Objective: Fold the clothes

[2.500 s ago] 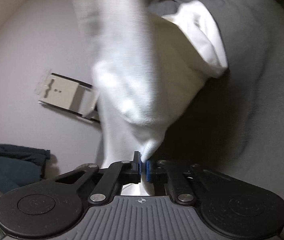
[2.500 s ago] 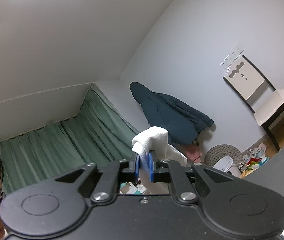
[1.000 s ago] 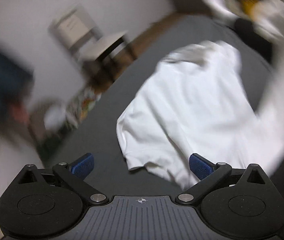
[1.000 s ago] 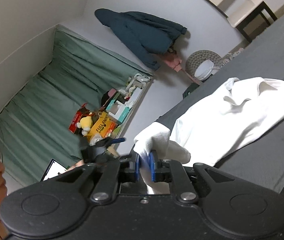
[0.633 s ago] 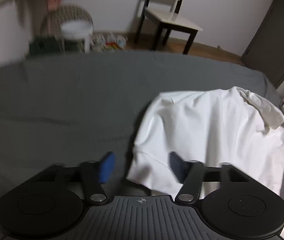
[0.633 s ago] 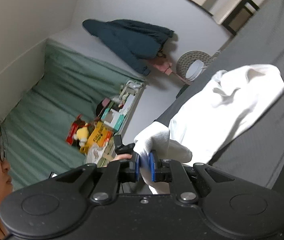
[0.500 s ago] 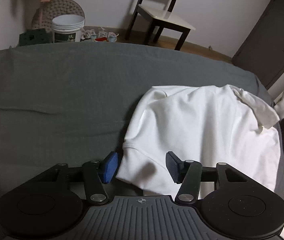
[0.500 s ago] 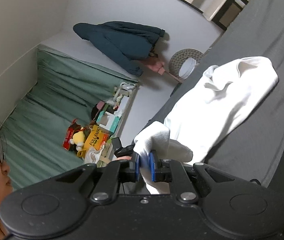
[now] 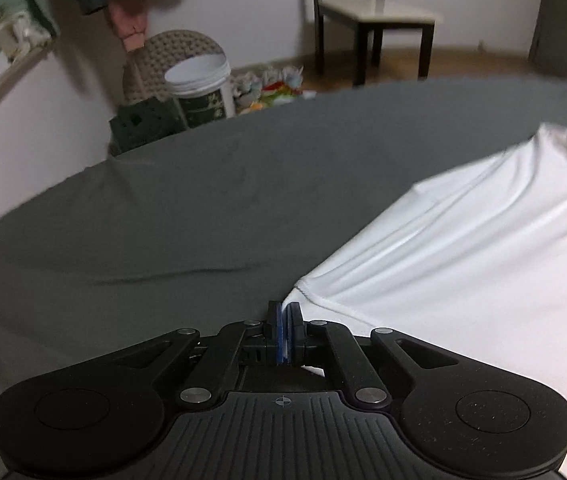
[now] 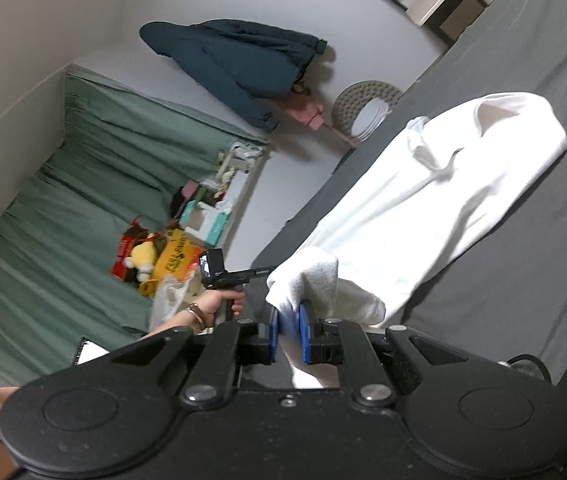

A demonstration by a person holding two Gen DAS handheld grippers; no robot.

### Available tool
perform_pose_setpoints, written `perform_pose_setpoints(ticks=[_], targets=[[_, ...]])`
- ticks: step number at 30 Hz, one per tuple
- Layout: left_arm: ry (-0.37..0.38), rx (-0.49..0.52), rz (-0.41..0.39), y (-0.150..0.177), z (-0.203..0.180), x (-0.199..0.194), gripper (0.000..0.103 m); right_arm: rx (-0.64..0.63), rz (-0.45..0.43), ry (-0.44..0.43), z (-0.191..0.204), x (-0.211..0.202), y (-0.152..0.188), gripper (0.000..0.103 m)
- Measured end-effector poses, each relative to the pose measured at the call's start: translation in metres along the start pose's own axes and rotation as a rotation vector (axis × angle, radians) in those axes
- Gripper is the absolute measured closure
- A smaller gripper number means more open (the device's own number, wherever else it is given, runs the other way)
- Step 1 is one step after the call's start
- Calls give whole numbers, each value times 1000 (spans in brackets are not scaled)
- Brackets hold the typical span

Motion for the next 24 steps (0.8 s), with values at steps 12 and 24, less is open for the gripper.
perform_pose_setpoints(ticks=[12, 24], targets=[[-254, -209, -158, 2, -6, -41, 93, -406, -33, 473, -17, 11, -48, 43], [330, -457, -425, 11, -154, -57, 31, -824, 188, 585, -37, 222, -76, 40]])
Point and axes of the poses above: each gripper's, at about its wrist camera, not at the fingertips, and x roughly the way its jaws point, z to its left, y to its underside, the point moved 7 cm from there along x, roughly the way its jaws point, and after that the axes turned 11 degrees about -z, right-handed, at the moved point
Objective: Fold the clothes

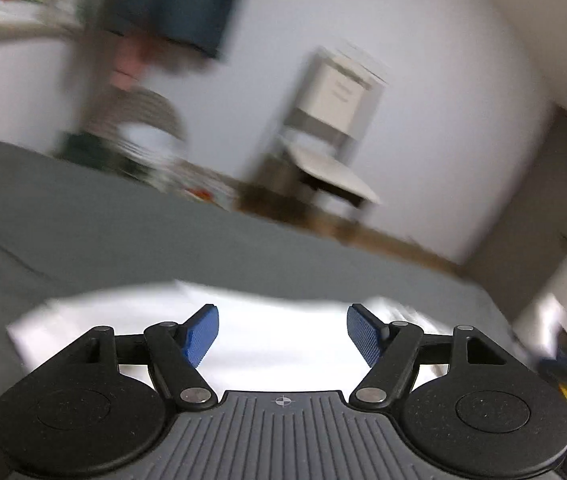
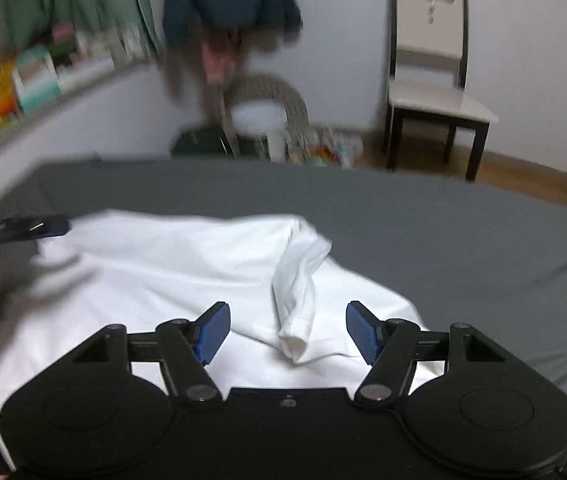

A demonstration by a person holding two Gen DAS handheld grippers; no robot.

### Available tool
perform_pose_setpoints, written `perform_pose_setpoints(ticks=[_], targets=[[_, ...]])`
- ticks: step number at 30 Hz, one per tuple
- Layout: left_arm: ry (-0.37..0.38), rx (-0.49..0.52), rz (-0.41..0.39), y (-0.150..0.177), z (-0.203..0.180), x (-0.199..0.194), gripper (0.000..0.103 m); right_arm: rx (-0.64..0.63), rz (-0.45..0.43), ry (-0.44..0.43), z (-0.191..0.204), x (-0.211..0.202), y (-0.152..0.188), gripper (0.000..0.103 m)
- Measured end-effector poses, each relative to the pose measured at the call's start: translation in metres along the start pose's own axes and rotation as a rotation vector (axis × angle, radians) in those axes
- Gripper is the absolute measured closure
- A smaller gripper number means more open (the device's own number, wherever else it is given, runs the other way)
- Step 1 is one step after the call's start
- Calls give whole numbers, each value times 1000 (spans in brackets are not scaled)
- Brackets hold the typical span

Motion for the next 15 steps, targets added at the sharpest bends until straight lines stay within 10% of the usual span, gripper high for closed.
perform_pose_setpoints(ticks=[2, 5, 15], targets=[[56, 102, 74, 26, -14, 6, 31, -33, 36, 32, 3, 22, 8, 51], [134, 193, 152, 47, -27, 10, 31, -56, 26, 83, -6, 37, 9, 95], [319, 254, 274, 72, -70, 34, 31, -8, 3, 281, -107, 93, -100, 96]])
Point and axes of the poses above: each gripper's, at about its wrist camera, not at the fingertips, and x roughly the way its jaws point, z to its left, y to its underside, the point moved 7 cm from there along x, roughly the way its jaws point, and after that the axes turned 11 degrees about -z, right-handed, at the moved point
